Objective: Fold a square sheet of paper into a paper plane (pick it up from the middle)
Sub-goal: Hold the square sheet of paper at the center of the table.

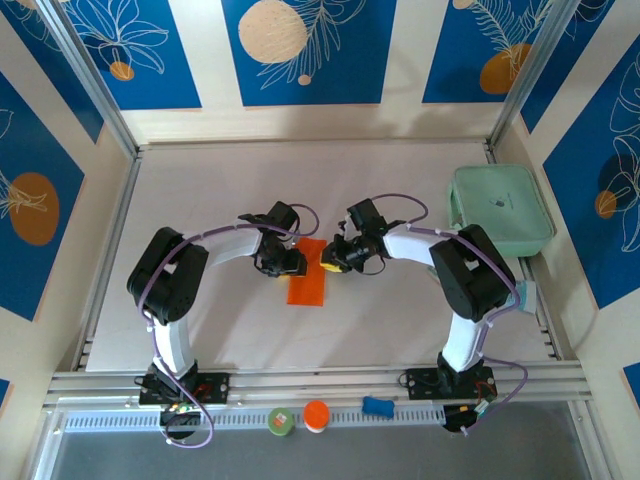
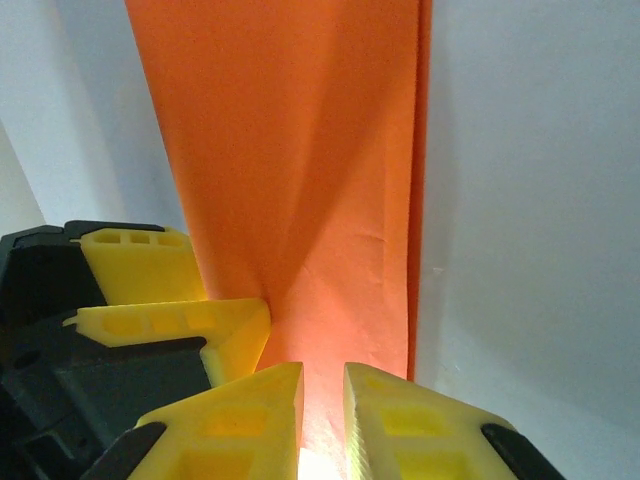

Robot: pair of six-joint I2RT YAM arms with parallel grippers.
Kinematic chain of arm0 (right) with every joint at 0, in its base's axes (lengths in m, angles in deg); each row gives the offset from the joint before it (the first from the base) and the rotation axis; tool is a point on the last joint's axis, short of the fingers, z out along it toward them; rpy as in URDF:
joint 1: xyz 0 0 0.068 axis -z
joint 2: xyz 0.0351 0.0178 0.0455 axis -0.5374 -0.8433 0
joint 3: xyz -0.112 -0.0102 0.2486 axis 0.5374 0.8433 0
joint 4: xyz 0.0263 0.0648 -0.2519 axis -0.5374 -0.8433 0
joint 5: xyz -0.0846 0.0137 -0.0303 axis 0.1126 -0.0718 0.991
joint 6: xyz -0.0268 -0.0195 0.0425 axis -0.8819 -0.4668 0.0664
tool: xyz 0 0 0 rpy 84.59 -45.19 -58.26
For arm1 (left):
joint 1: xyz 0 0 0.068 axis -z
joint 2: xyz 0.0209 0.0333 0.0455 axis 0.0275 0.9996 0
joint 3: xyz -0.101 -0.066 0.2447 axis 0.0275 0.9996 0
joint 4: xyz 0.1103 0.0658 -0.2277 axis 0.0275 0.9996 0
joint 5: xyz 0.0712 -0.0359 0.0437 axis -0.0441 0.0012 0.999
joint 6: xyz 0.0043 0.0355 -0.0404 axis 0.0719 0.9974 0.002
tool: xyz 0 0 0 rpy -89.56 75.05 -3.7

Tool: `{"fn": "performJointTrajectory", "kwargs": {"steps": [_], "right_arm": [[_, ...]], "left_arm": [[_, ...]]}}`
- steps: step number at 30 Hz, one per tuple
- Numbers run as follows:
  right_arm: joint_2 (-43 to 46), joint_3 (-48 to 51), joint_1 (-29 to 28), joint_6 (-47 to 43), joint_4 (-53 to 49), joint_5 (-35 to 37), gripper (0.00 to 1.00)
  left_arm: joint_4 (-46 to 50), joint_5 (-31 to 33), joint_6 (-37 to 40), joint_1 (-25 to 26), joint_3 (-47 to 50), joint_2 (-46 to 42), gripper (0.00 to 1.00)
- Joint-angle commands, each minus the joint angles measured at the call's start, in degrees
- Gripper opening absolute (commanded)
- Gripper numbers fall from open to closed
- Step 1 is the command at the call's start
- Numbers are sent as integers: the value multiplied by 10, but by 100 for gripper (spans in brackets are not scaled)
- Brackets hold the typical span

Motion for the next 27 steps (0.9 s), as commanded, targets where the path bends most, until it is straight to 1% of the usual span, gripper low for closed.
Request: {"fn": "performJointTrajectory", "kwargs": {"steps": [1,16,24,27], "right_arm": [[-14,-12,-5,10,3,-23,17],[-47,-23,-11,8,3,-32,15],[-57,-25,-19,-5,-24,5,14],[-59,-20,-22,-14,-34,29,14]], "left_arm": [[18,25,15,6,31,55,47],[22,34,13,6,30,60,46],[23,36,14,6,27,62,46],[25,38,13,5,25,60,46]]}}
